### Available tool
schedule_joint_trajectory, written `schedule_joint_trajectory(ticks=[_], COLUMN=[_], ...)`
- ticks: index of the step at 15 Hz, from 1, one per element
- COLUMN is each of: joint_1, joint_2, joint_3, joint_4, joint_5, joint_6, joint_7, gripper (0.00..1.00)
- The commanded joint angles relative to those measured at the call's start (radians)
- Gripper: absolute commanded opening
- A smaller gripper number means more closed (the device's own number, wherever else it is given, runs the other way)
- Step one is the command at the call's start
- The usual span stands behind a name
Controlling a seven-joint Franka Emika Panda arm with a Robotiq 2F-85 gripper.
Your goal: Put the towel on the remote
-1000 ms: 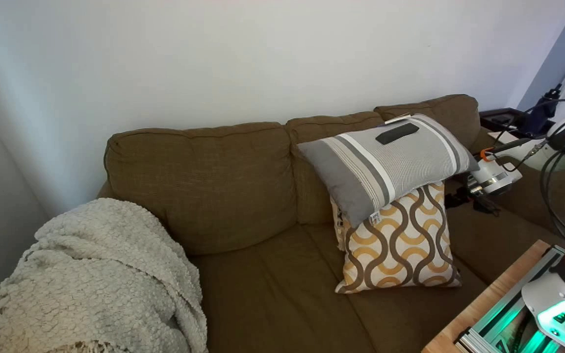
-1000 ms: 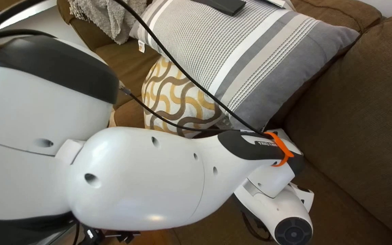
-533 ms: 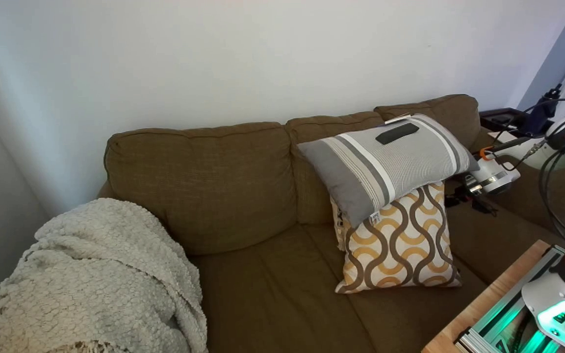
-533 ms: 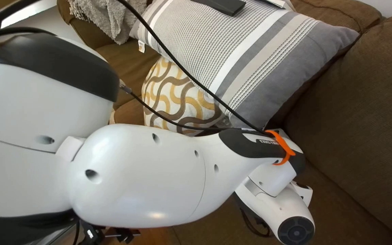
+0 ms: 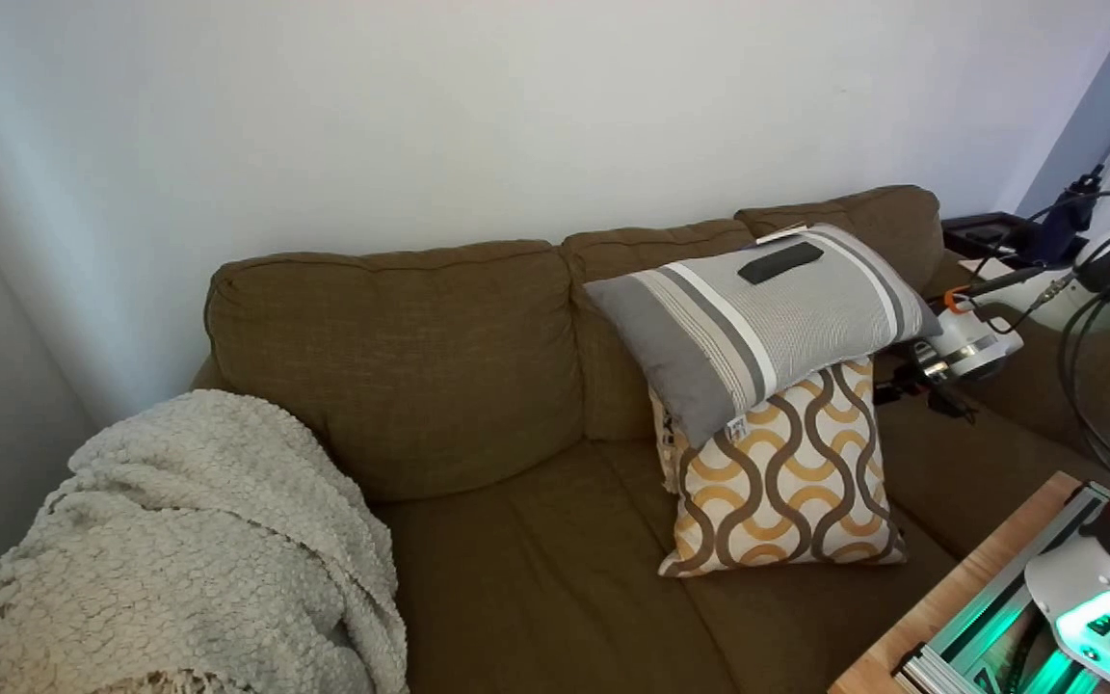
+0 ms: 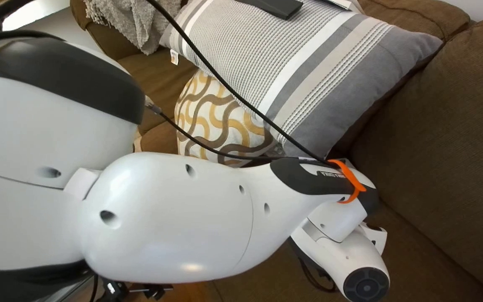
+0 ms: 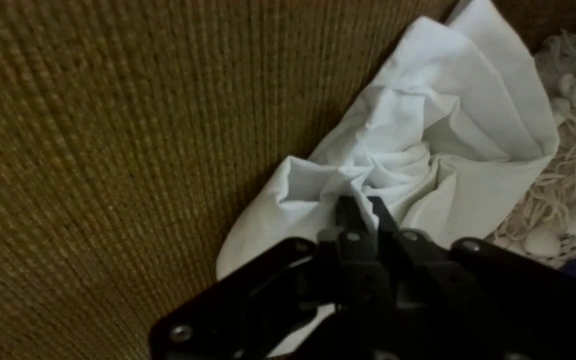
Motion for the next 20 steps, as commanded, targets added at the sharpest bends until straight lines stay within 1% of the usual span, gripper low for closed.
schedule_joint_trajectory(ticks=[1,2,3,4,8,9,10,12,13,14,15,16,17,18,19,20], joint_1=[-0.077,-0.085,-0.077,-0.065,-0.046,-0.059,-0.063,-0.094,-0.091,-0.103,-0.126,-0.174,-0.224,-0.056,-0.074,-0.091], joint_2=[-0.136,-0.179,-0.228,-0.27,-0.434,-0.459,-0.492,-0.556,-0.596,-0.625,-0.652,-0.673,-0.703,-0.642,-0.673,-0.698], joint_3=[0.022,0.007,-0.031,-0.059,-0.126,-0.118,-0.117,-0.092,-0.089,-0.074,-0.047,0.008,0.057,-0.13,-0.107,-0.09], joint_4=[-0.201,-0.25,-0.291,-0.335,-0.528,-0.575,-0.628,-0.739,-0.795,-0.851,-0.907,-0.965,-1.025,-0.896,-0.947,-0.983], joint_5=[-0.003,-0.01,-0.024,-0.04,-0.034,-0.077,-0.098,-0.159,-0.097,-0.114,-0.128,-0.161,-0.203,-0.308,-0.322,-0.332], joint_6=[0.072,0.093,0.114,0.16,0.4,0.474,0.551,0.734,0.826,0.919,1.013,1.101,1.144,1.069,1.111,1.124], joint_7=[-0.129,-0.145,-0.142,-0.147,-0.188,-0.172,-0.176,-0.157,-0.224,-0.232,-0.243,-0.252,-0.245,-0.022,-0.022,-0.024], gripper=[0.02,0.02,0.02,0.02,0.02,0.02,0.02,0.02,0.02,0.02,0.02,0.02,0.02,0.07,0.07,0.07])
